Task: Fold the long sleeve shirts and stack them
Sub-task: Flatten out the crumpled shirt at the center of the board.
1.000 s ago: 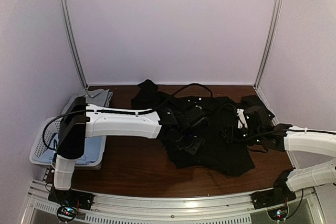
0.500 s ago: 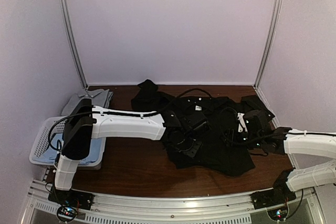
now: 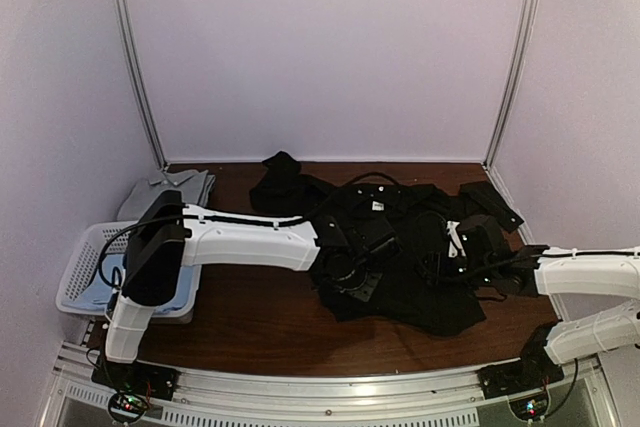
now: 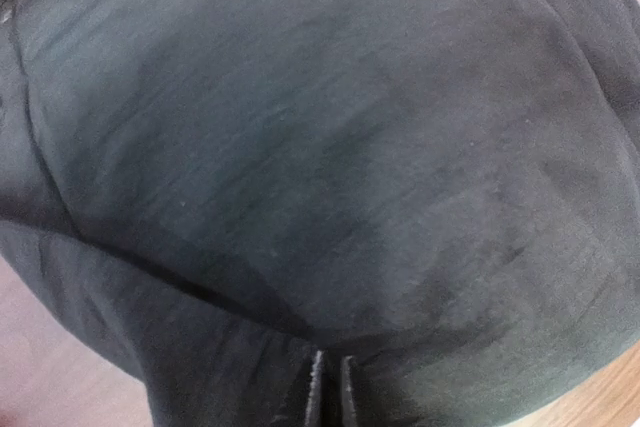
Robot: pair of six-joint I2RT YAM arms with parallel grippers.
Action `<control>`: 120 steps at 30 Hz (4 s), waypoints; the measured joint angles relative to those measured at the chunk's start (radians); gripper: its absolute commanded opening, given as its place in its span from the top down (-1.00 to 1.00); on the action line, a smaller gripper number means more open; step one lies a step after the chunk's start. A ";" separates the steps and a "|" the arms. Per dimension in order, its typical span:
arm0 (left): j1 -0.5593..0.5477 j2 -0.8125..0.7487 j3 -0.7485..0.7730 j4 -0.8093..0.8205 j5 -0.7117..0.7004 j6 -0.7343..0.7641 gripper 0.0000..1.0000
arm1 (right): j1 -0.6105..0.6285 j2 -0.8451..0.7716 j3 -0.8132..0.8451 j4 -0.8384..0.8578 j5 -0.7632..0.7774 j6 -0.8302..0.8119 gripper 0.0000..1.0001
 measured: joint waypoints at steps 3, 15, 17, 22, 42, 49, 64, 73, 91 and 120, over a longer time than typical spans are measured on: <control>0.000 -0.018 -0.027 0.000 -0.019 -0.013 1.00 | 0.004 0.009 0.000 0.004 0.000 0.000 -0.16; 0.000 -0.462 -0.393 -0.032 -0.021 -0.145 1.00 | 0.016 0.147 0.043 -0.018 0.002 -0.045 -0.17; 0.000 -0.536 -0.455 -0.039 -0.008 -0.174 1.00 | 0.016 0.174 0.063 -0.027 0.006 -0.055 -0.17; 0.000 -0.625 -0.580 -0.066 0.029 -0.234 1.00 | 0.016 0.227 0.093 -0.060 0.019 -0.081 -0.18; 0.047 -0.766 -0.832 -0.084 0.219 -0.302 -0.19 | 0.035 0.208 0.042 -0.094 -0.022 -0.101 -0.17; 0.186 -0.792 -0.746 -0.050 0.226 -0.234 -0.17 | 0.043 0.074 0.025 -0.179 -0.028 -0.062 -0.26; 0.481 -0.420 -0.356 0.230 0.461 0.018 -0.12 | -0.137 0.404 0.372 0.004 -0.097 -0.055 -0.19; 0.525 -0.164 -0.176 0.302 0.612 0.062 -0.11 | -0.286 0.680 0.431 0.186 -0.356 0.017 -0.08; 0.533 -0.045 -0.155 0.324 0.713 0.076 -0.07 | -0.332 0.874 0.560 0.353 -0.495 0.115 0.69; 0.549 -0.045 -0.230 0.330 0.713 0.123 -0.02 | -0.451 1.430 1.382 0.545 -0.605 0.351 0.51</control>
